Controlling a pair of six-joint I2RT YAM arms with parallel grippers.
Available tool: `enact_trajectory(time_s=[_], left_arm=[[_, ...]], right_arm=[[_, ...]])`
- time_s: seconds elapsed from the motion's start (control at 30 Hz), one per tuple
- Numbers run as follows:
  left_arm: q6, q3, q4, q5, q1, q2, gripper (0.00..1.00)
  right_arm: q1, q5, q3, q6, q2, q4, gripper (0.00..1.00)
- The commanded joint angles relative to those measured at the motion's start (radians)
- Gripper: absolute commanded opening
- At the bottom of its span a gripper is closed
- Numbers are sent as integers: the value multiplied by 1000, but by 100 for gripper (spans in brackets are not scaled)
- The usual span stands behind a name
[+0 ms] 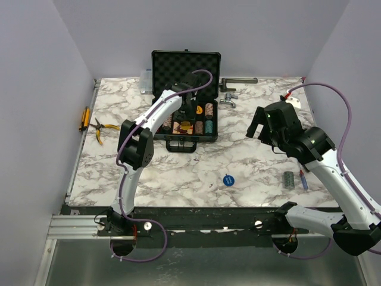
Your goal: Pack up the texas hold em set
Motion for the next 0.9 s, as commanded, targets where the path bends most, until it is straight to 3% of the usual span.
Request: enact_trajectory(time_s=[0.0, 0.3, 0.73, 0.83, 0.87], left_arm=[[-13, 30, -4, 8, 7, 22, 30], [-17, 16, -6, -7, 6, 10, 57], [-8, -29, 0, -84, -11, -84, 71], [7, -100, 46, -154, -56, -170, 84], [13, -128, 73, -164, -71, -196, 95]], right_arm=[[8, -5, -10, 18, -5, 3, 100], [8, -9, 0, 33, -14, -12, 100], [7, -23, -20, 61, -85, -47, 100], [7, -40, -10, 77, -95, -71, 100], [8, -44, -10, 79, -98, -76, 100]])
